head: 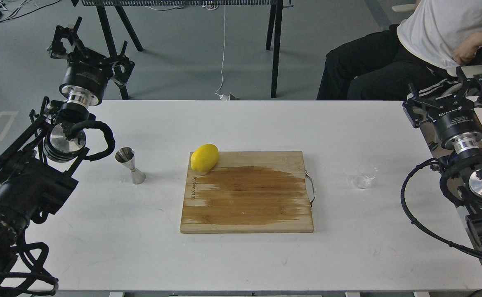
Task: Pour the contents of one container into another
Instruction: 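Move the left gripper down toward the steel jigger beside the board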
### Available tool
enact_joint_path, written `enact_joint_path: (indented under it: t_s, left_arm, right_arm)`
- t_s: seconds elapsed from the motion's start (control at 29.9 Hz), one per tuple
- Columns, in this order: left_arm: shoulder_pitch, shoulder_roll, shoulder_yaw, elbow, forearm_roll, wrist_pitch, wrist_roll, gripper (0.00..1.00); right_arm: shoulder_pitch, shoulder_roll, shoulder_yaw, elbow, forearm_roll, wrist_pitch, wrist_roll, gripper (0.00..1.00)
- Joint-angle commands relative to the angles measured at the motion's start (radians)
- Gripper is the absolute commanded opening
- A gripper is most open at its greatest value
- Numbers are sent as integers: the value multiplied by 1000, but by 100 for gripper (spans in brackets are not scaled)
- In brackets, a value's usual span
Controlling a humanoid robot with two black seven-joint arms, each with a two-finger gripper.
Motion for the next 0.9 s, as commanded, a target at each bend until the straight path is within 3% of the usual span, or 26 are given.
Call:
enact_joint_path:
  t_s: [0.0, 0.3, 0.43, 0.57, 0.74, 0.87]
  left_arm:
    - [-1, 7, 52, -6, 0, -6, -5, 100]
    - [48, 89, 74, -70, 0, -15, -2, 100]
    - [108, 255, 134, -264, 13, -38, -5, 100]
    - [145, 450, 195, -502, 160, -8, -9, 100]
    - [242, 625, 243, -745, 465, 103, -13, 100]
    - [340, 711, 255, -834, 748, 204, -15, 100]
  right_arm:
    - [-17, -4, 4, 34, 3, 0, 1, 100]
    - [-83, -5, 38, 114, 6, 0, -1, 100]
    - [-91, -5, 41, 117, 6, 0, -1, 100]
    - [-91, -5, 69, 120, 6, 0, -2, 100]
    - [-91, -5, 80, 154, 6, 0, -2, 100]
    - [-100, -7, 86, 185, 6, 0, -2, 100]
